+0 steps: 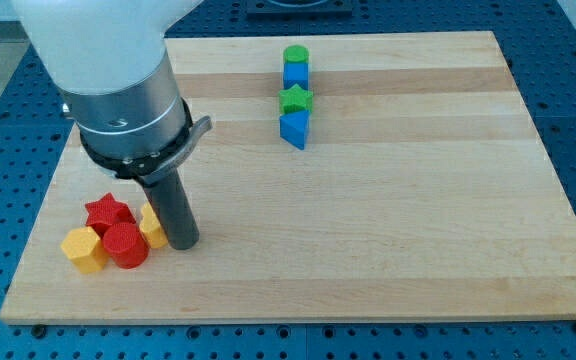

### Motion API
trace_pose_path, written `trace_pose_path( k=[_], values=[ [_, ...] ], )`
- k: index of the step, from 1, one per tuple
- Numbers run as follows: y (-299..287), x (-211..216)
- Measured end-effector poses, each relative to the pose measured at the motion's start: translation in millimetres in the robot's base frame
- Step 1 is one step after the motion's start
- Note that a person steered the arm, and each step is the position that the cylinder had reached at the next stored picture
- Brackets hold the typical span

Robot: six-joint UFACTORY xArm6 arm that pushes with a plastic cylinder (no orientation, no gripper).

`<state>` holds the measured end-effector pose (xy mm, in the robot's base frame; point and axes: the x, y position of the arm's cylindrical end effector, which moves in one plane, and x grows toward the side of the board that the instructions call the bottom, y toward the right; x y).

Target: Place yourself at the top right of the green circle

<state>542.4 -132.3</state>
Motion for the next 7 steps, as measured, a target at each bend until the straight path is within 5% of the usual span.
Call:
trace_pose_path(
  k=[2, 5, 7],
  values=[
    [-13.1, 0.0],
    [79.6, -3.3],
    [131.5, -47.7]
  ],
)
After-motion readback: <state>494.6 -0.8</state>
